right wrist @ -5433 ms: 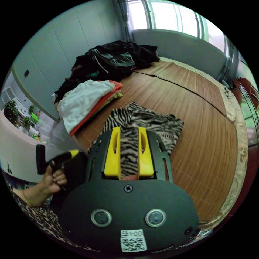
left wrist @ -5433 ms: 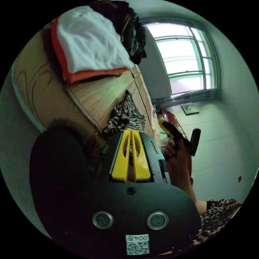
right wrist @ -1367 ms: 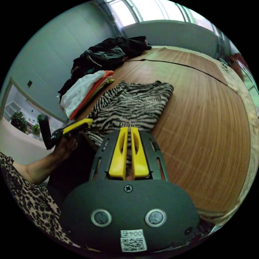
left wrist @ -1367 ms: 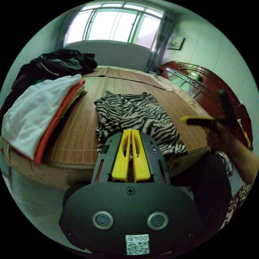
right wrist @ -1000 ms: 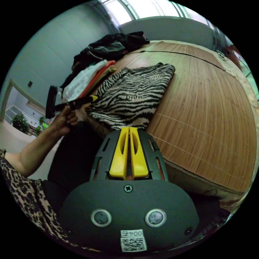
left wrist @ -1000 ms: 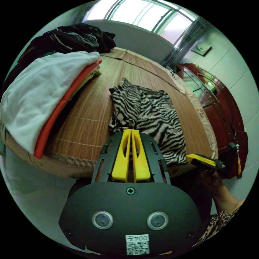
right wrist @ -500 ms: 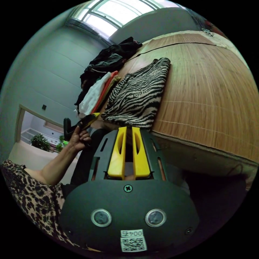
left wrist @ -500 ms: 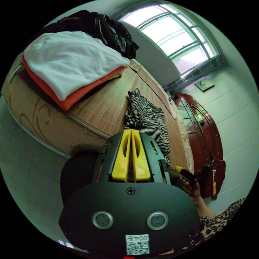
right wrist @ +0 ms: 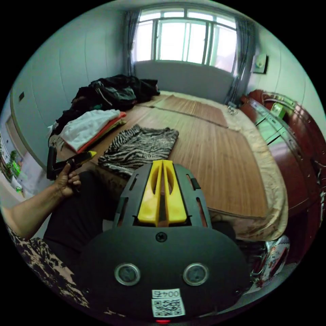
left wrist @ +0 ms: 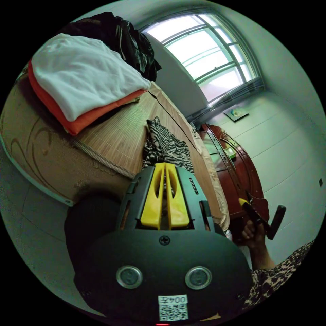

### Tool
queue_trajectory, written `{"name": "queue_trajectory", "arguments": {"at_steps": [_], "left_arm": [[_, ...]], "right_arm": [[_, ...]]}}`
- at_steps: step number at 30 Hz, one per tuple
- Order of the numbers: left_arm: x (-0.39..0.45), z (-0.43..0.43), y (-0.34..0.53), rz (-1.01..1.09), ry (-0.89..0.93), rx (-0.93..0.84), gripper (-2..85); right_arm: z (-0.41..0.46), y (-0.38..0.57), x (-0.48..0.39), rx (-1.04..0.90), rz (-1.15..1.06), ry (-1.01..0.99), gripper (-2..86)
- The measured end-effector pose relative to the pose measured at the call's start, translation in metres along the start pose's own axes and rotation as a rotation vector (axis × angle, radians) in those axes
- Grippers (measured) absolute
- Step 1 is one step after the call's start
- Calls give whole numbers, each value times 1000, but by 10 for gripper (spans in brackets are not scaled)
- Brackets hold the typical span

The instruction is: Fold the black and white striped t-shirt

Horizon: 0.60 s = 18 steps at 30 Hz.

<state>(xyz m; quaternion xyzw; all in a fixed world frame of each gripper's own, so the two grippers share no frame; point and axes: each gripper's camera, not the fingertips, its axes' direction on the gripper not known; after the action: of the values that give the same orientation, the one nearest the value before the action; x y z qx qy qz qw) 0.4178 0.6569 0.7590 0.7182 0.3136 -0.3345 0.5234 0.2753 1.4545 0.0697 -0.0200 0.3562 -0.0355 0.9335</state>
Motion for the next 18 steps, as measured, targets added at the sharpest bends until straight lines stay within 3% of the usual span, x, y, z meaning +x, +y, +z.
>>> {"name": "queue_trajectory", "arguments": {"at_steps": [6, 12, 18], "left_arm": [[11, -9, 8, -32, 23, 19, 2], [50, -5, 10, 30, -109, -40, 2], [125, 19, 5, 233, -330, -144, 2]], "right_arm": [[-75, -29, -50, 192, -151, 130, 5], [-49, -75, -68, 80, -218, -29, -6], [37, -110, -88, -194, -323, -101, -8]]}}
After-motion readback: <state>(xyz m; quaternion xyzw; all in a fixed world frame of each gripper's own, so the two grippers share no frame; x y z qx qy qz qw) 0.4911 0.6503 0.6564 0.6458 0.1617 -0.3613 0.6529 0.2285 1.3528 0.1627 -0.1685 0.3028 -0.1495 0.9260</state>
